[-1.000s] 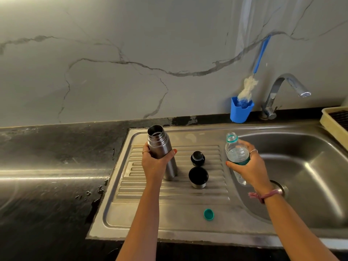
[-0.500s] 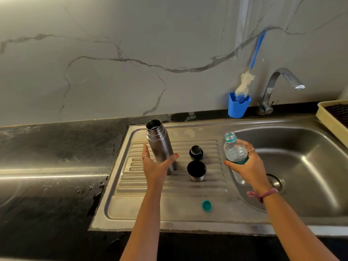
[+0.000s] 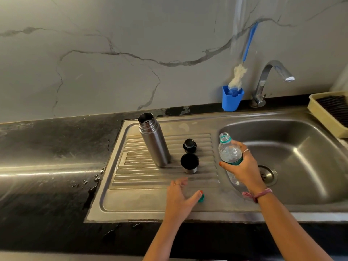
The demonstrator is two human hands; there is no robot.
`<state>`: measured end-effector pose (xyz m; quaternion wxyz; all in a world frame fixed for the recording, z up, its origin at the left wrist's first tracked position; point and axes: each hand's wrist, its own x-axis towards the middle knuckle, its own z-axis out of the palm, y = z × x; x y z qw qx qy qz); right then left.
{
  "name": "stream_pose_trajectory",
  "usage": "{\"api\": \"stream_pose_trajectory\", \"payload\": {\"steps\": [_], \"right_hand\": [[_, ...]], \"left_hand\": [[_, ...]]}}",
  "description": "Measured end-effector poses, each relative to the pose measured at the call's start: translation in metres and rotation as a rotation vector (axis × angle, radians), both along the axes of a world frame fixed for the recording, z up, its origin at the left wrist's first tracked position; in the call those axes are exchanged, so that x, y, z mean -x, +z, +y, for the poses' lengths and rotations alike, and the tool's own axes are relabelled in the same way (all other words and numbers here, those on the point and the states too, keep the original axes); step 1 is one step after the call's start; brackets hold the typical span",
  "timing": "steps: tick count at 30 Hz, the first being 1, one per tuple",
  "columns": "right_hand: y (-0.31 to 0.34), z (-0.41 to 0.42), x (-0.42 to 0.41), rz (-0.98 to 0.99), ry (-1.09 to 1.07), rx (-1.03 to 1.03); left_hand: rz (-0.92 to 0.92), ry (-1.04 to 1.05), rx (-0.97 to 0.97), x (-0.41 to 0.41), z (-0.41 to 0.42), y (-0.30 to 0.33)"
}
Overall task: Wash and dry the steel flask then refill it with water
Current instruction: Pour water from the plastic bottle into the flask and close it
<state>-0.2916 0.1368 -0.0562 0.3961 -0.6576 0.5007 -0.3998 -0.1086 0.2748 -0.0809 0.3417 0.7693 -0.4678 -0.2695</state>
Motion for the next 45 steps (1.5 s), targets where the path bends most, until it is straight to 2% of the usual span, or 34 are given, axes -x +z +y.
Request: {"api": "stream_pose_trajectory", "payload": {"steps": [5, 9, 18, 21, 26, 36, 40, 45], "right_hand": [[-0.005, 0.004, 0.008, 0.004, -0.003, -0.02], [-0.005, 0.007, 0.012, 0.003, -0.004, -0.032], [-0.007, 0.004, 0.019, 0.024, 0.011, -0.045], [-0.004, 0.002, 0.019, 0.02, 0.016, -0.046], [0.004, -0.001, 0.023, 0.018, 0.031, -0.037], [0.025, -0.007, 0.035, 0.003, 0.065, -0.072], [0.035, -0.007, 0.041, 0.032, 0.083, -0.033], [0.046, -0.008, 0.049, 0.037, 0.09, -0.024]], "left_hand": [[-0.26, -0.191, -0.226, 0.009, -0.004, -0.007], [-0.336, -0.24, -0.222, 0.014, -0.006, -0.01], [-0.208, -0.271, -0.163, 0.019, -0.014, -0.007], [-0.162, -0.28, -0.082, 0.023, -0.024, 0.005], [0.122, -0.167, 0.159, 0.035, -0.043, 0.04], [1.07, 0.083, 0.316, 0.061, -0.094, 0.101], [1.155, 0.146, 0.353, 0.078, -0.11, 0.116], [1.015, 0.077, 0.367, 0.093, -0.12, 0.122]]}}
